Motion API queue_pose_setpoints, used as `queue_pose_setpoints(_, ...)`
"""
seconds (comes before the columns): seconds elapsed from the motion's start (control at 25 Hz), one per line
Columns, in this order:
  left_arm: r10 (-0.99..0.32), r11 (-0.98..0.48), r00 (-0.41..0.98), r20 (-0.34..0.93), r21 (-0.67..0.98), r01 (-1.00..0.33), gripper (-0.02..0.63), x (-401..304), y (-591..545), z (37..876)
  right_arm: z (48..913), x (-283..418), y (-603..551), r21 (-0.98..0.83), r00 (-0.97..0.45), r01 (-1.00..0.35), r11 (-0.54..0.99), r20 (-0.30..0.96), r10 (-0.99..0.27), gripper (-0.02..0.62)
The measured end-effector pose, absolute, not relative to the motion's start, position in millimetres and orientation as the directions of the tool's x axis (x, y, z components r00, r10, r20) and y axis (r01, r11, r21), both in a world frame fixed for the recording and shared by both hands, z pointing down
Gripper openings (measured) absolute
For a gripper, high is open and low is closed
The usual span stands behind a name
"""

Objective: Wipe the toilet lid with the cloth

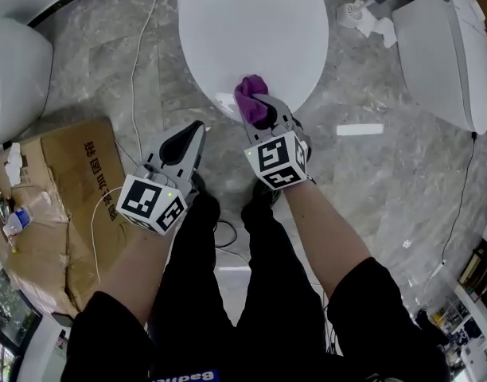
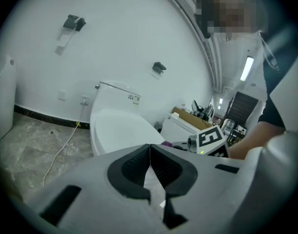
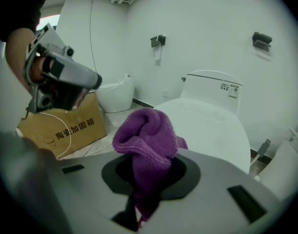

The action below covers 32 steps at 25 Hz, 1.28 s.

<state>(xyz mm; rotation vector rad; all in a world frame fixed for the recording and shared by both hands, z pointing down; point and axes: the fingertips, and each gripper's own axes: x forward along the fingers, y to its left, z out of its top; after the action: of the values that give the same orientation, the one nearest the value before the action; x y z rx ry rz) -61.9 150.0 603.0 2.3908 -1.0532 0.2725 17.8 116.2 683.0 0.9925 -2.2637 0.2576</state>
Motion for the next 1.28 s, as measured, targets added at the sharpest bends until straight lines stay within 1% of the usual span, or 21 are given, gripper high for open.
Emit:
queue_pose_setpoints(0.24,-0.583,-0.481,0.65,0.487,0.439,-0.759,0.022,-58,146,683,658,33,139,0.111,-0.499,-0.723,0.681,0.598,-0.627,0.06)
queue_pose_setpoints(0.28,-0.575,-0.468,0.648,0.5,0.448,-0.761,0.051,-57,146,694,655,36,145,0.11,-0.501,-0.724,0.681,0.594,-0.629,0.06)
queue_pose_setpoints(0.32,-0.565,-0.455,0.65,0.509,0.464,-0.76,0.117,-56,145,703,652,39,150,0.108,-0.504,-0.724,0.681,0.59,-0.63,0.06)
queue_pose_setpoints(0.36,-0.555,-0.443,0.654,0.513,0.483,-0.755,0.137,-53,145,711,649,42,155,0.105,-0.508,-0.725,0.68,0.586,-0.632,0.06)
queue_pose_setpoints(0.6,-0.547,-0.381,0.675,0.496,0.57,-0.728,0.141,-38,136,727,637,55,180,0.066,-0.522,-0.739,0.67,0.572,-0.632,0.06)
queue_pose_setpoints(0.68,-0.549,-0.359,0.677,0.49,0.593,-0.72,0.155,-33,133,727,630,61,185,0.06,-0.521,-0.744,0.666,0.572,-0.633,0.06)
queue_pose_setpoints(0.92,-0.53,-0.325,0.682,0.504,0.622,-0.712,0.155,-33,131,731,611,70,196,0.026,-0.534,-0.748,0.663,0.569,-0.625,0.06)
queue_pose_setpoints(1.08,-0.497,-0.315,0.68,0.539,0.618,-0.72,0.163,-34,131,732,605,75,195,0.031,-0.512,-0.767,0.641,0.574,-0.64,0.06)
queue_pose_setpoints(1.28,-0.504,-0.248,0.682,0.53,0.667,-0.702,0.158,-35,128,727,596,69,192,0.014,-0.534,-0.761,0.648,0.555,-0.638,0.06)
